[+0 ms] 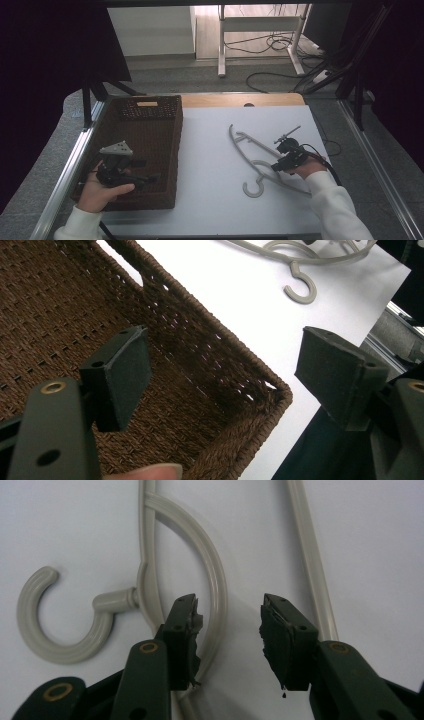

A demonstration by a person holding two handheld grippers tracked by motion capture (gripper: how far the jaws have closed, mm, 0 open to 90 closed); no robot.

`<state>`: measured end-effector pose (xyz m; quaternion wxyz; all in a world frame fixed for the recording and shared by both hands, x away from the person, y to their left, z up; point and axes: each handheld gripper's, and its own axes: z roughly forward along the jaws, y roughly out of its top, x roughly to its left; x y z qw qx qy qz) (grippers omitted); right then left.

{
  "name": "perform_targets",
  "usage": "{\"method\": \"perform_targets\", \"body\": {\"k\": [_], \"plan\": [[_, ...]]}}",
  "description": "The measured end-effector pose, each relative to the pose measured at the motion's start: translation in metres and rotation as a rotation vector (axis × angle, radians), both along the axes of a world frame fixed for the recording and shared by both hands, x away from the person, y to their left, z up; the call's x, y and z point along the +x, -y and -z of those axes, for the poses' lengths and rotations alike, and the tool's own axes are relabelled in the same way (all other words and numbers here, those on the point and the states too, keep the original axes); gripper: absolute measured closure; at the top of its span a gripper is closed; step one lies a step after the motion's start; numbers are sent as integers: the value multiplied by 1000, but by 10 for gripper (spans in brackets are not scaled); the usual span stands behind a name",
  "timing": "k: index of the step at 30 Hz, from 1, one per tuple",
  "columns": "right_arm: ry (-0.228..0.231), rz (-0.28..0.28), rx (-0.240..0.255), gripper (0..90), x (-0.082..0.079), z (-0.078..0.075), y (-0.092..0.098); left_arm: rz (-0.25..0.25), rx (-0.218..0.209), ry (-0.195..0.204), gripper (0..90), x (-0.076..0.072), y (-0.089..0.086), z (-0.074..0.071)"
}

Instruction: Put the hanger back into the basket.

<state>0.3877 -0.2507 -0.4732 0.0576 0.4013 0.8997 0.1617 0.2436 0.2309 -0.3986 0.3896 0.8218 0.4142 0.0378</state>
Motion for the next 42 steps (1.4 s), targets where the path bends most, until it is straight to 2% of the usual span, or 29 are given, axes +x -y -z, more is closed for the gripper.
{"method": "perform_targets", "body": {"k": [5, 11, 14, 17, 20, 26, 33, 38, 40, 42], "plan": [[-15, -14, -23, 629, 7, 6, -7, 0, -2, 0, 217, 0, 0, 0], [-35, -40, -52, 679, 9, 9, -16, -8, -8, -1, 217, 0, -2, 1], [-45, -38, -83, 703, 10, 13, -19, -9, -9, 0, 217, 0, -3, 1], [-60, -39, -95, 733, 11, 16, -21, -6, -7, -1, 217, 0, -2, 1], [-66, -31, -103, 800, 13, 16, -21, -5, -6, -2, 216, 0, -2, 1], [-72, -43, -120, 813, 14, 15, -24, -9, -9, 0, 216, 0, -3, 1], [-60, -40, -69, 815, 16, 6, -24, -12, -13, 1, 214, 1, -4, 1], [-40, -5, 41, 816, 19, -16, -21, -16, -16, -1, 213, 1, -6, 1], [-33, -3, 55, 816, 19, -20, -20, -16, -17, -1, 213, 1, -6, 1], [-17, 10, 116, 816, 21, -35, -18, -17, -19, 0, 213, 1, -6, 1]]}}
